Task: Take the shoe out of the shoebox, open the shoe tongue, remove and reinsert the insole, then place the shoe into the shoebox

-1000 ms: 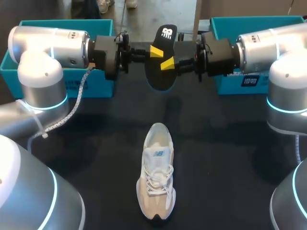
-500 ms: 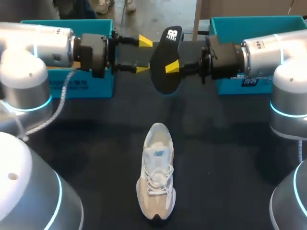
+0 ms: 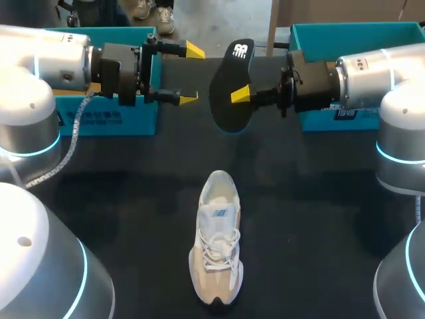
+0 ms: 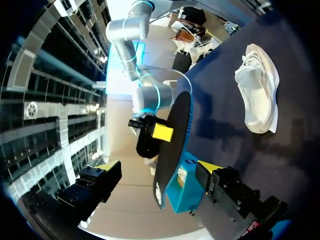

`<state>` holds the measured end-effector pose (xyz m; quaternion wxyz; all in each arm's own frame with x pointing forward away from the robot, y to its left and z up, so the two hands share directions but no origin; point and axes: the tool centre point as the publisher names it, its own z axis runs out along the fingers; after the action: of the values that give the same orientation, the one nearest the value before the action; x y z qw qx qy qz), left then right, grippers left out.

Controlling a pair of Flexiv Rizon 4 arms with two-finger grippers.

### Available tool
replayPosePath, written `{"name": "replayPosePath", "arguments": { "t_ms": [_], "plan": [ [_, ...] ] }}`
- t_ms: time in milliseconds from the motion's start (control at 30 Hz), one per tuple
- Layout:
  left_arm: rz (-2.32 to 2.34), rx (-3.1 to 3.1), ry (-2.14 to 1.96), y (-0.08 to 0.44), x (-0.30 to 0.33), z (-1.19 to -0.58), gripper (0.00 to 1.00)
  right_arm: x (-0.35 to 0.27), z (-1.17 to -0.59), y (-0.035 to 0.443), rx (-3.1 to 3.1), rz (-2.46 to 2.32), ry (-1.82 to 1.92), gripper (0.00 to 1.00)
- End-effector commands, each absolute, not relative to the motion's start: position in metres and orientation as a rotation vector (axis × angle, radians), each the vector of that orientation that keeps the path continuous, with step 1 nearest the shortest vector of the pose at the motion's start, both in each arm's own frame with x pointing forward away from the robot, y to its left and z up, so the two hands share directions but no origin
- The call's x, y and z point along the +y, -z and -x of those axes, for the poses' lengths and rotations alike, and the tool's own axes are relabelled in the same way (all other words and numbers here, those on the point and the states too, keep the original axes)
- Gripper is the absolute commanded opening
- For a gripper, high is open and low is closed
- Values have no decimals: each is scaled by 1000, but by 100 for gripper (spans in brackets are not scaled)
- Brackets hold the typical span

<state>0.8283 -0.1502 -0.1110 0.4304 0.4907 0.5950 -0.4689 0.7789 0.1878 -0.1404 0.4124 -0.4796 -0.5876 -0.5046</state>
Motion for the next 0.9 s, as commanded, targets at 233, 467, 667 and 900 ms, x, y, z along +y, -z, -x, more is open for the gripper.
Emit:
{"name": "replayPosePath", "arguments": {
  "t_ms": [233, 467, 667, 900],
  "plan": [
    [-962, 1853, 1177, 102, -120, -810, 100, 182, -776, 150, -1518, 1170, 1389, 0],
    [-1004, 1987, 920, 98, -116, -806, 100, 187, -773, 154, -1566, 1215, 1381, 0],
    [-1004, 1987, 920, 98, -116, -806, 100, 187, -773, 154, -1566, 1215, 1381, 0],
    [-897, 2162, 907, 99, -122, -812, 100, 186, -770, 162, -1585, 1204, 1435, 0]
  ]
}}
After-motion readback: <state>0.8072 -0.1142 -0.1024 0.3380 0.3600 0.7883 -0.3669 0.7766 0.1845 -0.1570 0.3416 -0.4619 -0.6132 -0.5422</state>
